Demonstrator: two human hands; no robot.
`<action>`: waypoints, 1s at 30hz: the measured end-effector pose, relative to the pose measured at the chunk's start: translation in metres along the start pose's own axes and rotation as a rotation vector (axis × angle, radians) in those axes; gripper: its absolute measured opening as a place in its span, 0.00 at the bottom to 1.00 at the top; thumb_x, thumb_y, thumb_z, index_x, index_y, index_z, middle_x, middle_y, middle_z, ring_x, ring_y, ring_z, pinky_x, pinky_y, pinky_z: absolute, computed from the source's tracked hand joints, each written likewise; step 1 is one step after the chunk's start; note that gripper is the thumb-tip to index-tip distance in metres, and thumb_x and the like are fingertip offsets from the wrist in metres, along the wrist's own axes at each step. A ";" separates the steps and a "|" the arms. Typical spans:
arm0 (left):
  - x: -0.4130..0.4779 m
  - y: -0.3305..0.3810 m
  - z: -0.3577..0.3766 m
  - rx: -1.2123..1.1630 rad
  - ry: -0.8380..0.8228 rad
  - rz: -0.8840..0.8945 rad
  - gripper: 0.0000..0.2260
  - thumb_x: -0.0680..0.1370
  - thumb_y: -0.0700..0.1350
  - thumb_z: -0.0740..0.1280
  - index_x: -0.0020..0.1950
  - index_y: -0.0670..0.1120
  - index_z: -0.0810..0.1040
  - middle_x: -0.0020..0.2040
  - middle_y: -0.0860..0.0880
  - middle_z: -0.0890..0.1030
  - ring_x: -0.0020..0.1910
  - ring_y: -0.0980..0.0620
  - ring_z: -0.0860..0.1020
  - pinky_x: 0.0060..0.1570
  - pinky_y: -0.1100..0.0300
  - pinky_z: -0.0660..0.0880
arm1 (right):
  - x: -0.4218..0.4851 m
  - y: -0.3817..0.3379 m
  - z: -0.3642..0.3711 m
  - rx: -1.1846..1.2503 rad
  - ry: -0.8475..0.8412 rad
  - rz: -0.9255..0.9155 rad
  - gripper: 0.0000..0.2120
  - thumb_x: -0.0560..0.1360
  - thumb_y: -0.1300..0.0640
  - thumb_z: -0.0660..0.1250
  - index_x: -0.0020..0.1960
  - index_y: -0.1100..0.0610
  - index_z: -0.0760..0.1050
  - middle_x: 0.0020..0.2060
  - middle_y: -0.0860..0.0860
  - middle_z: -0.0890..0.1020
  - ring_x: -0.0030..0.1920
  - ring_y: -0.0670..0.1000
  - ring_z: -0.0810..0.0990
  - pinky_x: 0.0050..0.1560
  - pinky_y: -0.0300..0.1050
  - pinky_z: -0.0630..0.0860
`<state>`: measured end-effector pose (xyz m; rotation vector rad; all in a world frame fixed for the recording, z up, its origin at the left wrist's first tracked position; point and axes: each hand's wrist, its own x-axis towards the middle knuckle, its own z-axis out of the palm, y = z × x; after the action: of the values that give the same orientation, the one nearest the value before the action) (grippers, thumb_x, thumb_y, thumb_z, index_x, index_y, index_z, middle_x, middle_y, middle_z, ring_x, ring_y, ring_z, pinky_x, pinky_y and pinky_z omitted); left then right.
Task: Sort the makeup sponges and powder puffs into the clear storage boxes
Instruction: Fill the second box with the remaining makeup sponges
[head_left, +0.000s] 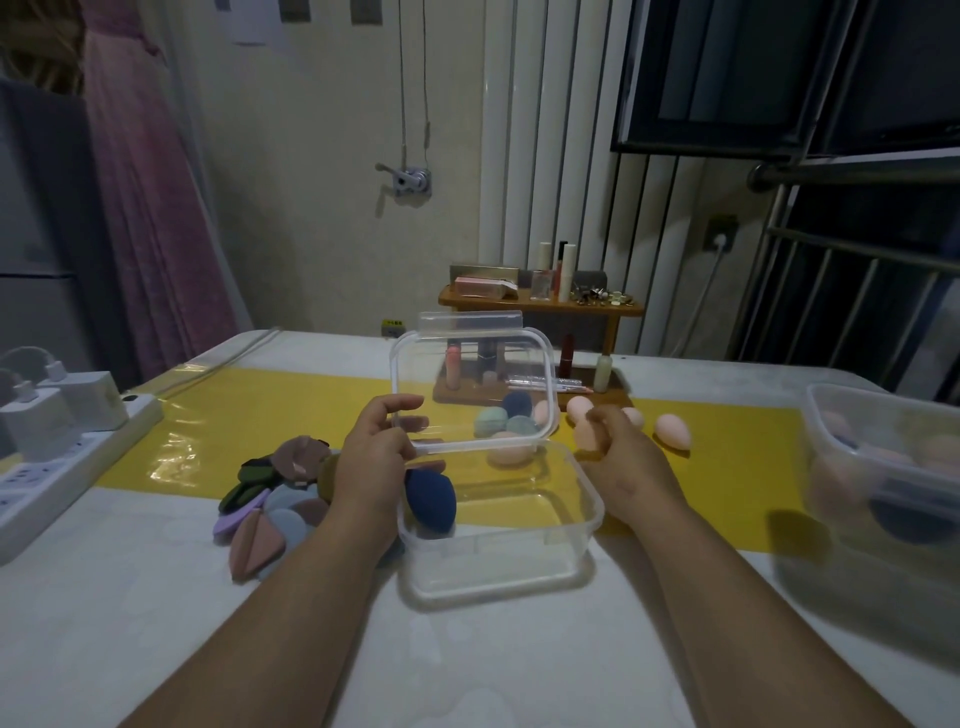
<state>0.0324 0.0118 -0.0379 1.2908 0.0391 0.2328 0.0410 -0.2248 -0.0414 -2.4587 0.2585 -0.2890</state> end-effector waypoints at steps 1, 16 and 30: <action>0.000 0.000 0.000 0.000 -0.001 0.000 0.24 0.72 0.25 0.53 0.50 0.49 0.80 0.53 0.42 0.76 0.59 0.35 0.76 0.39 0.51 0.79 | -0.002 -0.001 -0.002 0.069 0.036 -0.018 0.25 0.75 0.58 0.69 0.68 0.45 0.66 0.62 0.52 0.78 0.56 0.57 0.78 0.49 0.47 0.74; -0.003 0.002 0.003 0.003 0.011 0.002 0.23 0.72 0.26 0.53 0.51 0.48 0.80 0.54 0.42 0.76 0.59 0.35 0.75 0.40 0.51 0.80 | -0.048 -0.059 -0.026 0.208 0.007 -0.410 0.11 0.72 0.47 0.72 0.52 0.43 0.75 0.46 0.39 0.78 0.45 0.41 0.76 0.39 0.39 0.70; -0.004 0.002 0.003 0.005 -0.001 0.024 0.23 0.71 0.25 0.52 0.50 0.47 0.79 0.53 0.42 0.76 0.59 0.34 0.75 0.38 0.52 0.79 | -0.051 -0.081 -0.010 -0.281 -0.284 -0.403 0.09 0.73 0.44 0.70 0.50 0.46 0.75 0.48 0.46 0.82 0.47 0.48 0.79 0.46 0.46 0.80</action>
<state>0.0286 0.0090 -0.0352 1.2971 0.0239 0.2529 -0.0016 -0.1552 0.0095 -2.7776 -0.3443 -0.0701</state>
